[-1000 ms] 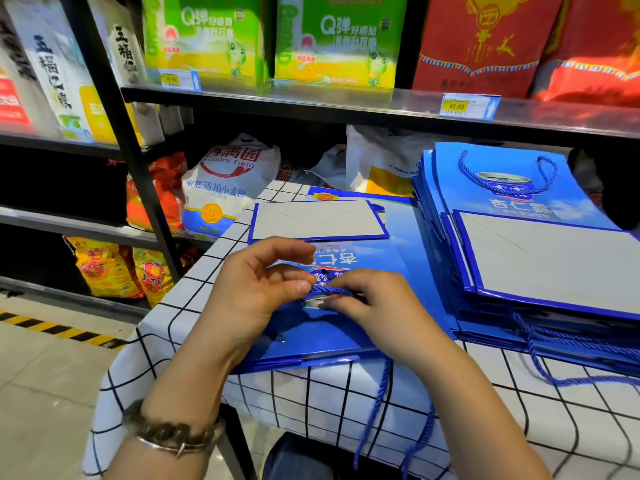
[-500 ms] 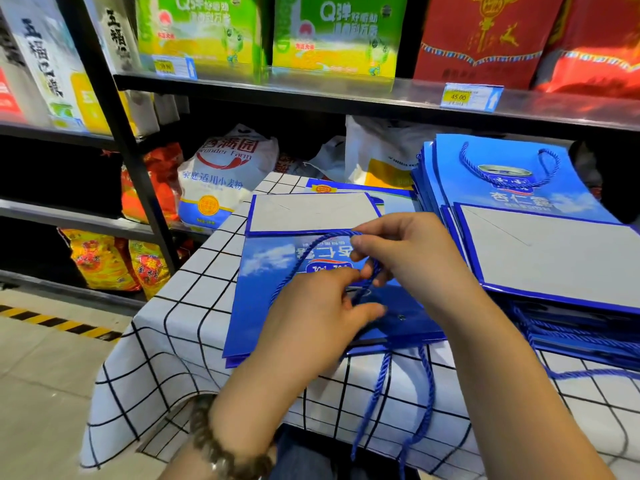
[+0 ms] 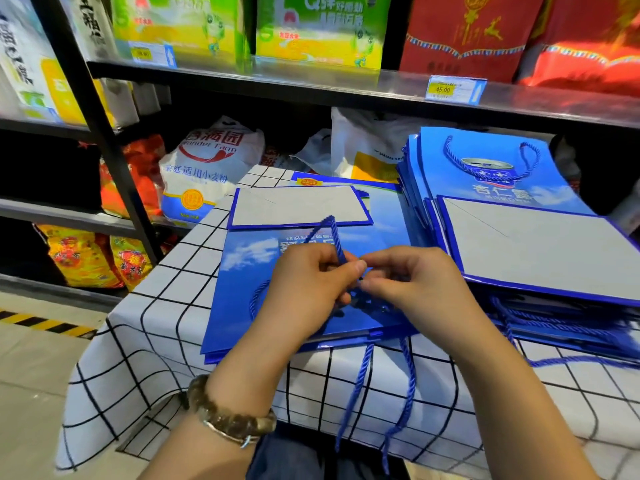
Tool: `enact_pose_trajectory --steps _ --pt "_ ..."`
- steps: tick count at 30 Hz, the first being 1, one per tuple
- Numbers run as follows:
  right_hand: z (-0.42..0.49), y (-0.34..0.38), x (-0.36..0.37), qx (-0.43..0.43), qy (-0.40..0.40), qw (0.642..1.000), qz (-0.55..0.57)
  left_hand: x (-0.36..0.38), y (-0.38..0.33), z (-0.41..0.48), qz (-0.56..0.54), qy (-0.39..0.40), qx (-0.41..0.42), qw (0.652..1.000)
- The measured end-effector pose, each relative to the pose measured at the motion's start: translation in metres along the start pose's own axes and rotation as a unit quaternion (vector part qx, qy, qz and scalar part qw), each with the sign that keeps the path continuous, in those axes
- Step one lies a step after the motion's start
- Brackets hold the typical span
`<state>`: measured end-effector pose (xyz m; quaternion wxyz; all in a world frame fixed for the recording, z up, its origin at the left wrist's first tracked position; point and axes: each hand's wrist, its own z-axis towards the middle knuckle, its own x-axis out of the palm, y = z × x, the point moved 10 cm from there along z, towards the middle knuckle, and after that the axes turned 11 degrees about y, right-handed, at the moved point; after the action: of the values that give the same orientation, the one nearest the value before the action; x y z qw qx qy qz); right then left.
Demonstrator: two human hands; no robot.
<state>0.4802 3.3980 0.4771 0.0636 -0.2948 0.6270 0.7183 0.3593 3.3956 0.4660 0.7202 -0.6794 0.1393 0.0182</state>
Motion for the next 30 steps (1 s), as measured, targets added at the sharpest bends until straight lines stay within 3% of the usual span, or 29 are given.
enact_pose_trajectory --steps 4,9,13,15,20,30 --pt "-0.006 -0.001 -0.011 -0.003 -0.06 0.998 -0.032 0.01 0.0 0.001 0.01 0.011 -0.002 1.0" --pt "-0.012 0.006 -0.009 -0.011 -0.064 0.985 -0.157 0.015 -0.001 -0.001 0.094 0.04 0.002 0.995" --pt "-0.014 -0.002 -0.014 0.02 -0.059 0.982 -0.177 0.03 -0.002 -0.018 0.342 0.121 0.041 0.931" --pt "-0.014 -0.009 -0.016 0.034 -0.058 0.987 -0.145 0.033 0.0 -0.025 0.401 0.132 0.064 0.904" --pt "-0.015 -0.017 -0.02 0.045 -0.059 0.996 -0.055 0.023 0.003 -0.03 0.392 0.114 0.076 0.909" --pt "-0.012 -0.024 -0.004 0.046 -0.017 0.998 -0.044 0.014 0.009 -0.043 0.379 0.073 0.106 0.917"
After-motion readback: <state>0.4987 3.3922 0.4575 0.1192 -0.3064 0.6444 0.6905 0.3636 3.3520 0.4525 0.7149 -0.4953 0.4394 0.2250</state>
